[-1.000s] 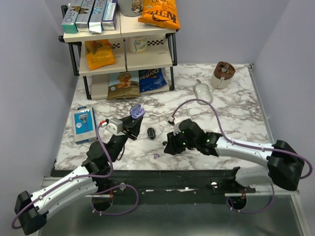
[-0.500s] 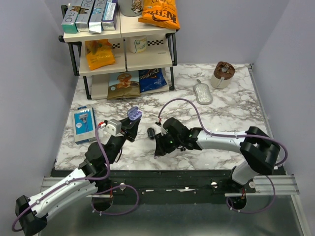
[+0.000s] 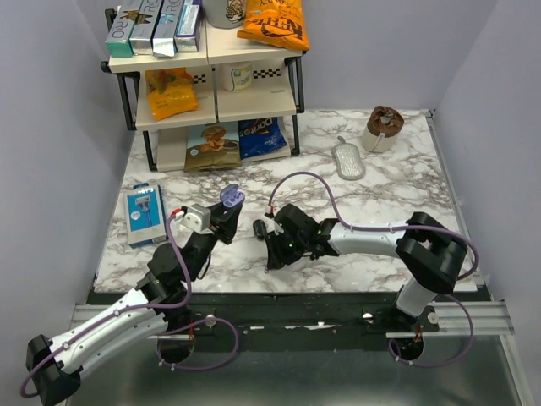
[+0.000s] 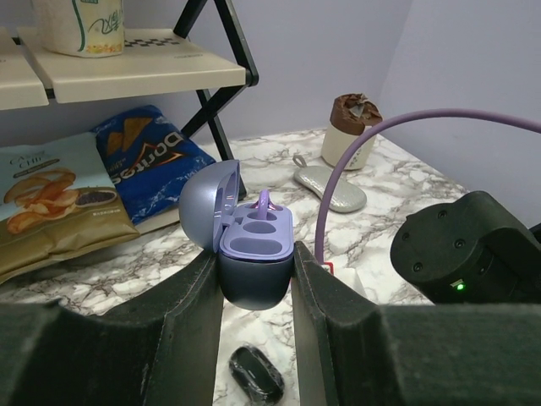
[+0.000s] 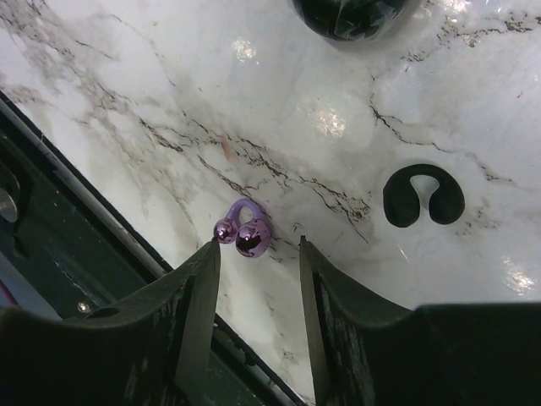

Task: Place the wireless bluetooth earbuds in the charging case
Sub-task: Pick up the earbud from the center of the board.

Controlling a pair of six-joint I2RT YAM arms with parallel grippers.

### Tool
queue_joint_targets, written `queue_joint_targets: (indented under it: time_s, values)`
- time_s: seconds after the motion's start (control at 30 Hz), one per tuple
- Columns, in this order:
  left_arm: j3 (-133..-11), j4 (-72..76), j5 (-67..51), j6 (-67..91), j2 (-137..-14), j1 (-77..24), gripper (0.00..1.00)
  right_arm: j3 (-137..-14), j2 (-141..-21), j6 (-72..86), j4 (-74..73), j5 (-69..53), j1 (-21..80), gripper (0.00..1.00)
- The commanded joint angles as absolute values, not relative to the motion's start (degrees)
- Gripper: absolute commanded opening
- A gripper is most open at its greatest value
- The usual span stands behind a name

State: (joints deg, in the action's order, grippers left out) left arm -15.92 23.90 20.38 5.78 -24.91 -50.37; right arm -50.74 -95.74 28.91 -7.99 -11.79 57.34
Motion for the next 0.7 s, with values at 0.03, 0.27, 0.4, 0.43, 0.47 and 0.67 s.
queue_joint_targets:
  time_s: [0.03,0.27,0.4,0.43,0.47,0.67]
  values:
    - [-15.6,25.4,20.3,5.8,-25.4,-50.3,0.00,-52.6,-97.9,28.6,-9.8,-11.9,57.7,0.51]
    - [-15.3,25.0,20.1,6.2,-24.7,-50.4,0.00,-53.3,-99.2,28.5,-9.8,-12.0,57.7,0.49]
    - [-15.3,24.7,20.0,6.2,-24.3,-50.4,0.00,-53.4,-99.8,28.6,-10.0,-11.7,57.8,0.41]
    - [-15.3,24.6,20.1,6.2,-24.2,-50.4,0.00,-53.2,-99.7,28.6,-10.1,-11.4,57.8,0.40]
    - [-15.4,24.4,20.0,6.2,-24.2,-50.4,0.00,-53.1,-99.6,28.6,-10.1,-11.3,57.7,0.38]
    - [-15.5,24.5,20.0,6.4,-24.3,-50.3,0.00,-51.4,-97.1,28.7,-10.2,-9.1,57.7,0.29]
